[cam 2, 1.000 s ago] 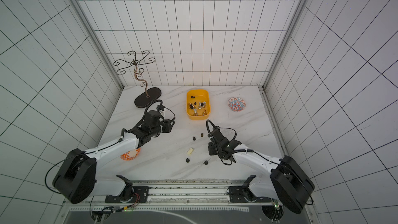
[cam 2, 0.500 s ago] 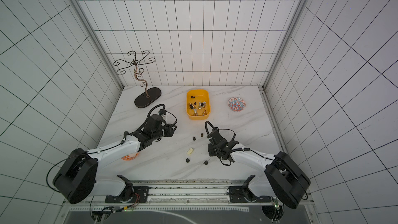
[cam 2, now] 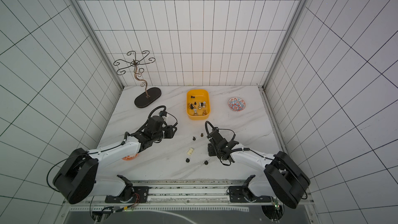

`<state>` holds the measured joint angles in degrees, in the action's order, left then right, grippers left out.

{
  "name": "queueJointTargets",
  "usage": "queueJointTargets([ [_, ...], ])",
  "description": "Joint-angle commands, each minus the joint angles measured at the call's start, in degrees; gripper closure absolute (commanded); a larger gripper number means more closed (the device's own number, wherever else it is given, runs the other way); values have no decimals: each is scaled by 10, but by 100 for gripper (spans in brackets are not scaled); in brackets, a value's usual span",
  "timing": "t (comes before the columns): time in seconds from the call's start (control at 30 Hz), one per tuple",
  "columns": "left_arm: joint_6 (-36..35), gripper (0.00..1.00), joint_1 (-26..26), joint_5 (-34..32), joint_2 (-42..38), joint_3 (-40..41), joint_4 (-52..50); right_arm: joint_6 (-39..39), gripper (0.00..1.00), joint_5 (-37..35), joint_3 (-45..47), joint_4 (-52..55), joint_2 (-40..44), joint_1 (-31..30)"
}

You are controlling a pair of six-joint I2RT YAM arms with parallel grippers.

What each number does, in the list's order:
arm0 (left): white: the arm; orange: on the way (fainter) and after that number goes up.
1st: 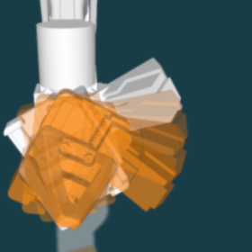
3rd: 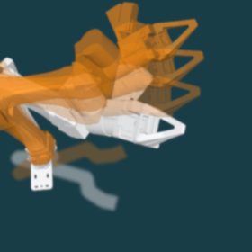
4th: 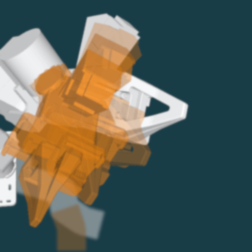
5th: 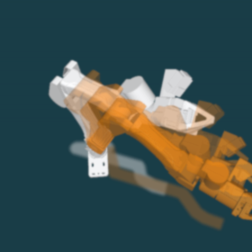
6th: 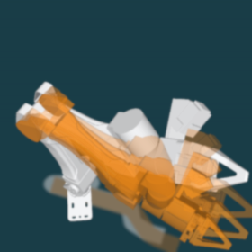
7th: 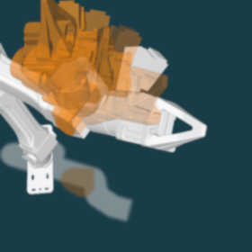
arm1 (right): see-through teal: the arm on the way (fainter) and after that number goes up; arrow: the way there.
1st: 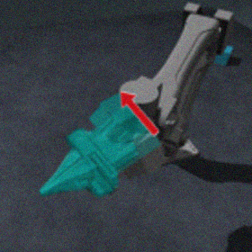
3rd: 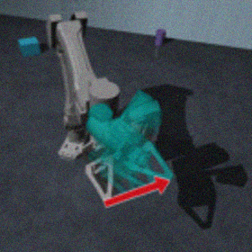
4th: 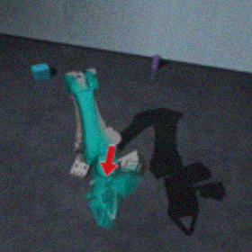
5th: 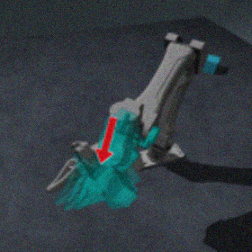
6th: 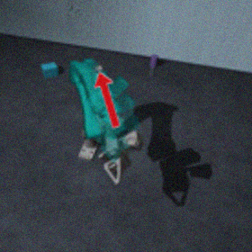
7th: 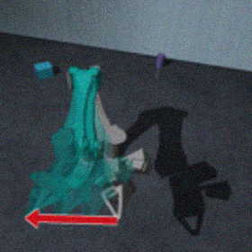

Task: Put the chess pieces into the storage box
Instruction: Pick up the chess piece at the center of the board.

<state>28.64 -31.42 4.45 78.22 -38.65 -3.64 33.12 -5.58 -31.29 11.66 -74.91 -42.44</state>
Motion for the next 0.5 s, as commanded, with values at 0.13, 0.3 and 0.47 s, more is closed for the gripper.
queueJointTargets([
  [0.13, 4, 67, -1, -3, -19, 5, 9, 6, 90, 0, 24, 3, 4, -4],
  [0.3, 8, 67, -1, -8, -26, 12, 8, 5, 91, 1, 21, 6, 12, -4],
  [0.47, 11, 67, -2, -8, -31, 17, 6, 5, 93, 6, 13, 13, 23, -5],
])
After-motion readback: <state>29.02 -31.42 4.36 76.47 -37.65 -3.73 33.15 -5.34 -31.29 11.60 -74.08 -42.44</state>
